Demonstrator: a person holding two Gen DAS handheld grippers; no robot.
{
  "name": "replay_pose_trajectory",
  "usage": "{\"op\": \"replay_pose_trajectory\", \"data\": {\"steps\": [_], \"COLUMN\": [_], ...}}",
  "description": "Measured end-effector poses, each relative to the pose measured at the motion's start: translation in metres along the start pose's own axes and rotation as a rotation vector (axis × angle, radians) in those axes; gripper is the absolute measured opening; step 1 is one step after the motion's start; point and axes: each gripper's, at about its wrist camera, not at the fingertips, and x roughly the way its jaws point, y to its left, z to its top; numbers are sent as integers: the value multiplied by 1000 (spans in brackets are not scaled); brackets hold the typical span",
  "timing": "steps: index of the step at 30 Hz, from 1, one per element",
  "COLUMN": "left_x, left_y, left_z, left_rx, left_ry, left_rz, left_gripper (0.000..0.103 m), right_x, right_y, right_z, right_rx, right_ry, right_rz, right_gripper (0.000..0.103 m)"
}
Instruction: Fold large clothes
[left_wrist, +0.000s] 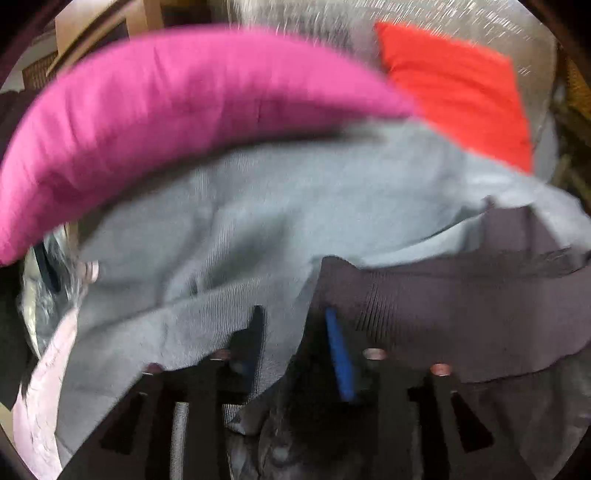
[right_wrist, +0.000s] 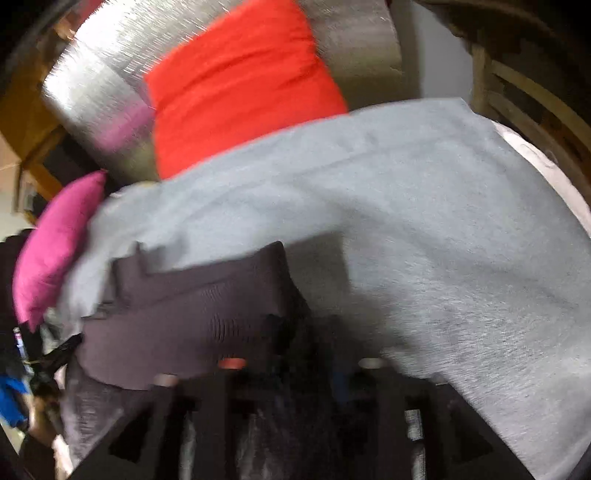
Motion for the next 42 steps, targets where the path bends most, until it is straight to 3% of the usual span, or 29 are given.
{"op": "replay_pose_trajectory", "data": {"steps": [1,2,4,7,8,9,10,11,13,15,17,20,22,23,28,30,32,33,36,39,42], "left_x": [-10,-15,-15,8,9,13,16,15,1,-7,5,48,47,48,46,14,-17,-37,-94,-129,-146], "left_y": [2,3,3,-8,-13,-20,-25,-27,-25,-20,-23,-32,-36,-36,-31,-28,-24,-20,-6,-9,-41], "left_z": [2,2,7,5,-3,-7,-8,-8,-3,4,5,-6,-9,-9,-8,-13,-11,-10,-13,-27,-57], "left_rx": [0,-2,-9,1,24,63,91,95,89,67,73,84,106,112,107,115,110,102,42,-2,9], "left_ry": [-39,-62,-74,39,62,73,95,96,33,1,32,143,128,127,96,30,-41,-87,-209,-225,-231], "left_rz": [-15,-12,-5,-42,-44,-35,-28,-23,-28,-44,-43,43,70,70,82,109,113,130,140,66,24], "left_gripper": [67,79,82,82,75,35,16,12,7,7,7,8,8,8,15,44,60,67,71,71,72], "right_x": [-10,-17,-27,-18,-8,2,9,14,5,-28,-45,-19,13,20,18,14,-5,-24,-72,-119,-142], "right_y": [2,3,-1,3,10,18,23,30,43,45,32,10,5,2,-4,-4,-1,-2,-4,10,40], "right_z": [-1,0,3,6,4,1,-3,-5,-3,6,14,11,-1,-5,-5,-5,-6,-6,-4,-18,-47], "right_rx": [-13,-15,12,-2,-38,-87,-122,-148,-196,-203,-163,-111,-100,-90,-69,-55,-49,-50,-11,-44,-115], "right_ry": [-33,-54,-87,-54,-20,20,43,64,46,-42,-82,-25,47,43,47,42,11,-28,-114,-199,-219], "right_rz": [19,28,59,39,28,2,-19,-23,-54,-51,-62,-140,-169,-173,-161,-144,-159,-159,-149,-112,-27], "right_gripper": [83,82,82,82,82,80,60,21,16,15,15,15,15,15,18,31,71,71,71,71,71]}}
